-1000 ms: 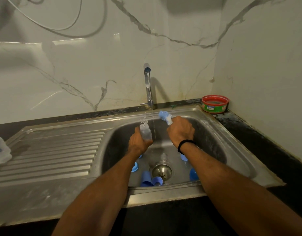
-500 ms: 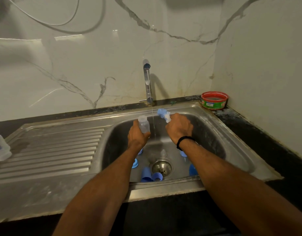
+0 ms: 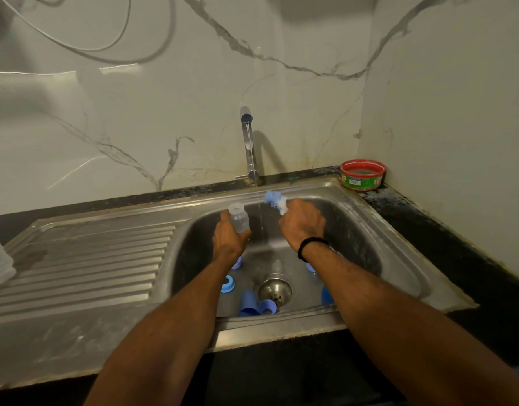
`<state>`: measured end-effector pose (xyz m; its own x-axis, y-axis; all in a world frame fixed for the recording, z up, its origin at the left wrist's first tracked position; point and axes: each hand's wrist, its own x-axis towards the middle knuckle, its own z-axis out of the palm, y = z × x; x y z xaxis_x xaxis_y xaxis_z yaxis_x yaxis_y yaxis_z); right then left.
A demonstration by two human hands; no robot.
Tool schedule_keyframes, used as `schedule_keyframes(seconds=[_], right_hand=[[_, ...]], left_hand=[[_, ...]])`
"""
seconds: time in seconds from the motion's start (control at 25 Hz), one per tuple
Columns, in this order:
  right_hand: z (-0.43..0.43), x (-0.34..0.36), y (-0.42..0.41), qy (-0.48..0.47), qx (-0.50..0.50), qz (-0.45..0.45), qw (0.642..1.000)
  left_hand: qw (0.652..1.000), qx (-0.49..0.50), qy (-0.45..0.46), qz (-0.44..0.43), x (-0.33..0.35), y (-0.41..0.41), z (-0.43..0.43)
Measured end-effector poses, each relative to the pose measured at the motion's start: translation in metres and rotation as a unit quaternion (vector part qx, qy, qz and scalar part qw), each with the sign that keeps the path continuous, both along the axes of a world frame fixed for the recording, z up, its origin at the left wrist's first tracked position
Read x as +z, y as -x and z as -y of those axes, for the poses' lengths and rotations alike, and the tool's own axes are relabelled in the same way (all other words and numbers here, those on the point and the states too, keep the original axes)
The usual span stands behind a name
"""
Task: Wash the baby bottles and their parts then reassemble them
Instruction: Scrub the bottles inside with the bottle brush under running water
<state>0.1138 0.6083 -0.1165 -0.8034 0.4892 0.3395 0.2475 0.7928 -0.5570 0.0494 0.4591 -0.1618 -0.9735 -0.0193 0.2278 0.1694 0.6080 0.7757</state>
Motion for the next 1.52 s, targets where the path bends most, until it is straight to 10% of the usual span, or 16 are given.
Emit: schedule_keyframes(seconds=[1.52], right_hand=[[0.0004,0.0005,0.0,-0.008,0.018,0.001,1.0]], left_hand=[[0.999,-0.032,0.022,-0.013,-0.0011,0.0,-0.0053]])
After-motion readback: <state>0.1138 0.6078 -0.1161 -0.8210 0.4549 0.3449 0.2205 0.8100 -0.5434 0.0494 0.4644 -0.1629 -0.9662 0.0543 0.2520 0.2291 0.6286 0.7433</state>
